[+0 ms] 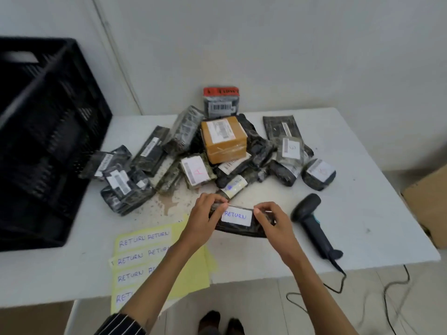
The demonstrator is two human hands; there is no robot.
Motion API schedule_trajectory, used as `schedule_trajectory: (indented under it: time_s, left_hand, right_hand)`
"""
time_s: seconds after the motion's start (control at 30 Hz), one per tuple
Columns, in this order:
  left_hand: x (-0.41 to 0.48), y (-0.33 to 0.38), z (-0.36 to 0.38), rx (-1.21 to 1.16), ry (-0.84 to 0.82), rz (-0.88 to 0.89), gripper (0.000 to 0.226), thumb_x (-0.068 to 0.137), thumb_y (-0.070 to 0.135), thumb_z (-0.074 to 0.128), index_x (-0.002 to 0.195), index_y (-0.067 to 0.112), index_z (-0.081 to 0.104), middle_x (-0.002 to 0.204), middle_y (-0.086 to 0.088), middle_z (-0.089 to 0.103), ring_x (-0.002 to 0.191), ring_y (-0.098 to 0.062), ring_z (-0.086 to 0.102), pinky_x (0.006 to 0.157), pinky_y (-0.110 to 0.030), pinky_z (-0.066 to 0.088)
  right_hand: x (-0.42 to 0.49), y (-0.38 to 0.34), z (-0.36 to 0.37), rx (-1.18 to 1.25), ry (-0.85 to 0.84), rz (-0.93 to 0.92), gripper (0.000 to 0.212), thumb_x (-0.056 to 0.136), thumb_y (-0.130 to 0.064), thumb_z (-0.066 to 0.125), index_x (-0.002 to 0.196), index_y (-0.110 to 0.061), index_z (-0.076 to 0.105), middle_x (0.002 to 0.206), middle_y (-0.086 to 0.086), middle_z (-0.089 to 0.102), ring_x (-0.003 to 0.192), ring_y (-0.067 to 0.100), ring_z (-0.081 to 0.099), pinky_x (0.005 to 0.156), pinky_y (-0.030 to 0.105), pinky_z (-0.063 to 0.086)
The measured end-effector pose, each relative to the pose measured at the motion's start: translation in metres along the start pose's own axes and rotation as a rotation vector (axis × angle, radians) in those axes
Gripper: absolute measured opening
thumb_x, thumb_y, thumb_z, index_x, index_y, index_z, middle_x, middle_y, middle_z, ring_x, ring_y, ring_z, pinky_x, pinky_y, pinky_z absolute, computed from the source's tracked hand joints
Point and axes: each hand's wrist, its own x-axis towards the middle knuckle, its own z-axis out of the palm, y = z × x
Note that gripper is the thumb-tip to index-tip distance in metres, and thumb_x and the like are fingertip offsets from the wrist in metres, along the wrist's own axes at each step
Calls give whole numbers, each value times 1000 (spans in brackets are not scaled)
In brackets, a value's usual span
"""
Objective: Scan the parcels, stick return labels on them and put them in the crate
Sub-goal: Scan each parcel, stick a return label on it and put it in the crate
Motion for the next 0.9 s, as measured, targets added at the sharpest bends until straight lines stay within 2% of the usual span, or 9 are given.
schedule_trajectory:
  time_s: [0.1, 0.23, 0.33, 0.43, 0.53, 0.6, 0.7, 0.8, 0.9]
  left_hand:
    - [-7, 24, -40, -80, 101, 14, 11, 93, 28, 54, 101, 22, 58, 98, 7, 56, 83, -3, 55, 65, -15, 40]
    - [-20, 53, -95, -157, 245, 17, 11, 91, 29, 58, 100, 23, 59, 91, 7, 62, 74, -3, 59, 59, -16, 44]
    - [-29, 66, -135, -158, 357, 45, 10, 90, 28, 60, 98, 22, 62, 83, 13, 62, 70, 1, 56, 61, -12, 42]
    - [-36, 68, -179, -164, 422, 56, 25, 86, 44, 57, 104, 28, 61, 100, 12, 65, 90, -5, 61, 77, -19, 48]
    - [-42, 61, -229, -160, 475, 81, 37, 85, 56, 57, 113, 32, 58, 106, 9, 66, 100, -9, 62, 84, -27, 51]
    - [-47, 54, -266, -123, 527, 120, 34, 88, 49, 56, 115, 29, 57, 109, 9, 64, 103, -5, 61, 87, -22, 48]
    - [-51, 39, -329, 41, 606, 148, 33, 88, 40, 56, 117, 24, 56, 113, 6, 62, 107, -1, 57, 91, -16, 44]
    - [-49, 13, -400, 242, 634, 104, 31, 87, 35, 58, 115, 23, 58, 113, 7, 59, 107, 2, 55, 90, -10, 41]
    - [-38, -19, -464, 429, 613, 34, 30, 88, 27, 62, 117, 20, 58, 117, 4, 57, 110, -5, 53, 85, -12, 36]
  right_hand:
    - [-2, -42, -4, 122, -273, 17, 6, 91, -17, 60, 93, -11, 59, 93, 4, 68, 79, 9, 61, 63, 15, 44]
    - [0, -100, 5, 205, -540, 15, 10, 89, -14, 60, 95, -8, 54, 104, 14, 69, 94, 21, 66, 78, 31, 49]
    - [3, -140, 27, 227, -657, -9, 15, 90, -12, 59, 101, -5, 52, 107, 13, 69, 94, 20, 67, 75, 31, 49]
    - [6, -176, 57, 293, -675, -35, 12, 90, -11, 57, 99, -7, 52, 102, 7, 72, 95, 20, 68, 70, 27, 53]
    - [10, -206, 94, 329, -663, -67, 18, 85, -18, 60, 100, -9, 54, 104, 7, 72, 98, 22, 67, 71, 27, 53]
    - [16, -229, 122, 377, -661, -62, 22, 79, -23, 65, 97, -13, 58, 105, 11, 71, 96, 24, 67, 69, 28, 54]
    - [28, -265, 170, 451, -658, -65, 9, 79, -22, 69, 86, -20, 63, 94, 11, 71, 80, 21, 66, 67, 33, 52]
    - [48, -309, 225, 500, -636, -34, 6, 88, -12, 58, 84, -15, 56, 77, 6, 69, 65, 15, 63, 62, 27, 52]
    - [72, -352, 283, 442, -596, -13, 6, 91, -11, 57, 89, -12, 51, 83, 10, 65, 70, 18, 61, 70, 33, 52]
